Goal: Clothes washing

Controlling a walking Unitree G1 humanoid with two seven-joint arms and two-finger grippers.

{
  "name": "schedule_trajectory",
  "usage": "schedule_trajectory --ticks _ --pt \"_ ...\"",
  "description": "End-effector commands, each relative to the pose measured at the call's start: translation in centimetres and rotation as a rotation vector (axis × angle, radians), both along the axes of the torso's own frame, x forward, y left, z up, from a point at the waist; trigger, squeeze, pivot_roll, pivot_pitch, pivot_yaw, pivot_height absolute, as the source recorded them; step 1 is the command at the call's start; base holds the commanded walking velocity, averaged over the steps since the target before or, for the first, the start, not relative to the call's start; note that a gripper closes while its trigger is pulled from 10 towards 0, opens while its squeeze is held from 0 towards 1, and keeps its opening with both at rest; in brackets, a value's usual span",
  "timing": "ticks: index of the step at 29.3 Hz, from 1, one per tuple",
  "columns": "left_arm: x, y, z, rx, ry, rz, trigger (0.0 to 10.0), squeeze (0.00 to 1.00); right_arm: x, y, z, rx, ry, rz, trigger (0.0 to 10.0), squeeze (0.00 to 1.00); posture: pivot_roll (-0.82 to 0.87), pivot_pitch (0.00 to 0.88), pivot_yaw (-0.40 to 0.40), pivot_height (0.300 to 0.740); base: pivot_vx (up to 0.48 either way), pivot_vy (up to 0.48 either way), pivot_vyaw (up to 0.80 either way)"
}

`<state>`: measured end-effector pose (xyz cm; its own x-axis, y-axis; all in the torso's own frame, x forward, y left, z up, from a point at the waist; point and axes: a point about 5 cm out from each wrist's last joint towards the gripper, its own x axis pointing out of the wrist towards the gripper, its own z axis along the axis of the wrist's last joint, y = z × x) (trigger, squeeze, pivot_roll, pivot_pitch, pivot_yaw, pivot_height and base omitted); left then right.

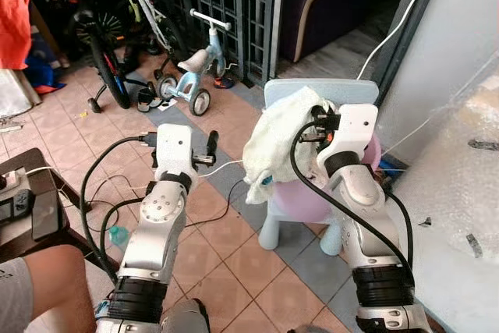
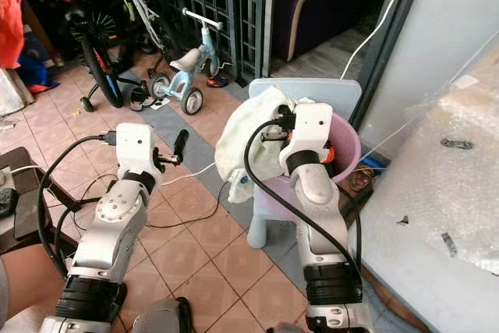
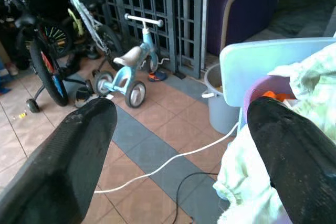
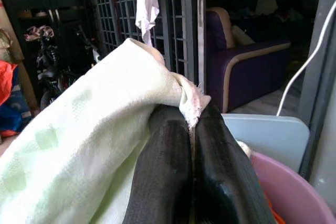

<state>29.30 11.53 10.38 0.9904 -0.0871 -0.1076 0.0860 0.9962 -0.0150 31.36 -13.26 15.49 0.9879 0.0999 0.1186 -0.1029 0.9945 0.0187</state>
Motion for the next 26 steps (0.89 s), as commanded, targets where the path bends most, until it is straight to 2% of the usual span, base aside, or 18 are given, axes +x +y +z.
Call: schedule_trajectory --ticks 1,14,17,26 --pt "0.14 -0.04 0.51 0.013 -0.019 -0.017 10.0 0.00 0.24 0.02 0.84 0.009 -0.034 -0.013 10.0 0.00 0.00 0.082 0.041 0.740 0.255 -0.398 -0.80" --pt "0.32 -0.24 0.42 0.014 -0.017 -0.013 10.0 0.00 0.45 -0.68 1.17 -0.020 -0.061 -0.062 10.0 0.00 -0.01 0.079 0.040 0.740 0.255 -0.393 -0.80" --pt "0.34 -0.30 0.49 -0.006 -0.019 -0.005 10.0 0.00 0.45 -0.71 1.27 -0.025 -0.071 -0.069 10.0 0.00 -0.01 0.081 0.041 0.740 0.000 -0.222 -0.80" --pt "0.45 -0.06 0.57 -0.027 -0.015 0.049 10.0 0.00 0.47 -0.62 1.35 -0.046 -0.087 -0.077 10.0 0.00 -0.01 0.080 0.045 0.740 0.000 0.000 -0.05"
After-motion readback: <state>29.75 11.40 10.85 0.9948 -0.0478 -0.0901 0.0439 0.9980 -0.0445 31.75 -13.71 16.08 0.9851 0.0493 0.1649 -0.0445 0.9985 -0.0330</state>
